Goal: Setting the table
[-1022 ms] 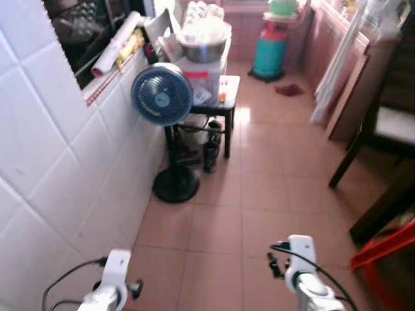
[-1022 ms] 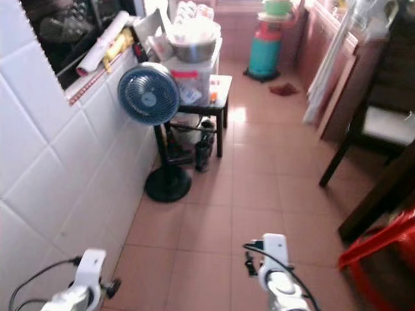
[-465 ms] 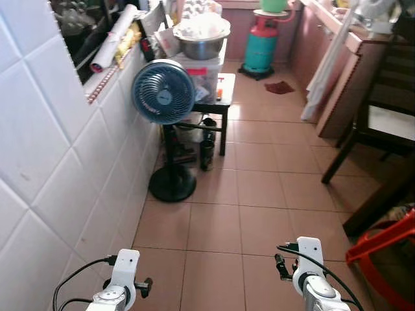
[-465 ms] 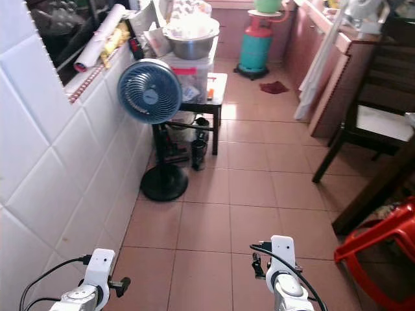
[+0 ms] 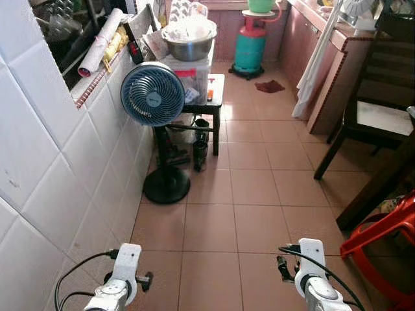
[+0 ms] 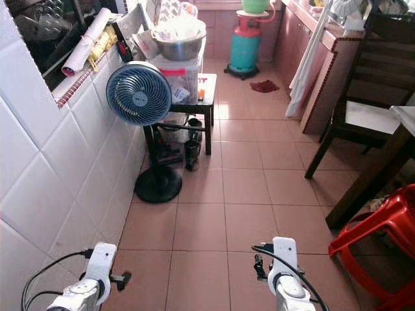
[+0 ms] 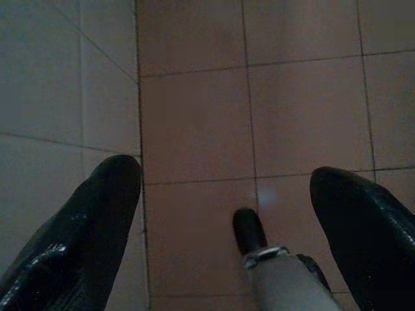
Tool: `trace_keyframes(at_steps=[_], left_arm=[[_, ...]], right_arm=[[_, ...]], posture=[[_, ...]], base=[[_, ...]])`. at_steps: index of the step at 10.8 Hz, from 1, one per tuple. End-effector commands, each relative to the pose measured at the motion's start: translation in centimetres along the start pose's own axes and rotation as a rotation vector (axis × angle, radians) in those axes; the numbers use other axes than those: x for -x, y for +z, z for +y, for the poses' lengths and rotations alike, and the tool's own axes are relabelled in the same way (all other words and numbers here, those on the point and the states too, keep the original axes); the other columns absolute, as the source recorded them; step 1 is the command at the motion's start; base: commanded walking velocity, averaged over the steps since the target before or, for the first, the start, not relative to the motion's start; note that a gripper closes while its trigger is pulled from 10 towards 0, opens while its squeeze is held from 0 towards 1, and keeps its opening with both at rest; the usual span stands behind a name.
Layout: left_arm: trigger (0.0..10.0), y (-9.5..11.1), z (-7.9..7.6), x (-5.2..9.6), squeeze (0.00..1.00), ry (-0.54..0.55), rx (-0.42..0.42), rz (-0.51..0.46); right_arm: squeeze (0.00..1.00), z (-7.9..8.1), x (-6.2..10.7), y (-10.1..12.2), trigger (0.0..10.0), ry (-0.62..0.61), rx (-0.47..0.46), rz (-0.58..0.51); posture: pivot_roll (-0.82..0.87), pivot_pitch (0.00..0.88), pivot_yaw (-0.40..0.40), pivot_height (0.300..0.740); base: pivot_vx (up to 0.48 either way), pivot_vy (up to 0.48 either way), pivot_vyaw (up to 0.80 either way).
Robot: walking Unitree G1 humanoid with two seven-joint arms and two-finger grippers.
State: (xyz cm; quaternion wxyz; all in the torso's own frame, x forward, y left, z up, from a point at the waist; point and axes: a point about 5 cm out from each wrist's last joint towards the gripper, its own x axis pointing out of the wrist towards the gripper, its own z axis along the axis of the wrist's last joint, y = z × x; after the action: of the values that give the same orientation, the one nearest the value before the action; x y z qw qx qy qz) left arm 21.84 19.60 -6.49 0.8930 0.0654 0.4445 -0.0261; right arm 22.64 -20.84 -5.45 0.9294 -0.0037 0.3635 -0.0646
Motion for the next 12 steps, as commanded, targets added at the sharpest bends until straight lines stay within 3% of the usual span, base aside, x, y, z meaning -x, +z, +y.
trace_keyframes(at_steps=[1,4,9,10,12], left_arm=[[10.0,-0.1,0.3,0.0,0.0,0.009,-0.012,0.003],[10.0,0.0,0.5,0.1,0.0,0.021,-0.007,-0.003],[10.0,1.5,0.9,-0.1,0.0,0.031,0.081,-0.045],[10.0,1.7,0.9,-0.1,0.0,0.035,0.082,-0.05],[10.0,3.9,1.4,-0.1,0.0,0.061,0.149,-0.115]], right_arm=[[0.0,0.1,-0.1,0.2,10.0,-0.003,-0.001,0.002],[0.0,0.1,-0.1,0.1,10.0,0.001,-0.001,0.004],[0.0,-0.1,0.2,-1.1,10.0,-0.013,-0.063,0.062],[0.0,0.0,0.2,-1.0,10.0,-0.003,-0.039,0.06],[0.0,0.3,-0.4,0.9,10.0,0.015,-0.052,0.014]], posture=[[0.02,0.0,0.003,0.74],[0.03,0.0,-0.001,0.74],[0.05,0.0,0.001,0.74],[0.05,0.0,0.001,0.74],[0.05,0.0,-0.006,0.74]], base=[[0.0,0.0,0.8],[0.0,0.0,0.8],[0.0,0.0,0.0],[0.0,0.0,0.0],[0.0,0.0,0.0]])
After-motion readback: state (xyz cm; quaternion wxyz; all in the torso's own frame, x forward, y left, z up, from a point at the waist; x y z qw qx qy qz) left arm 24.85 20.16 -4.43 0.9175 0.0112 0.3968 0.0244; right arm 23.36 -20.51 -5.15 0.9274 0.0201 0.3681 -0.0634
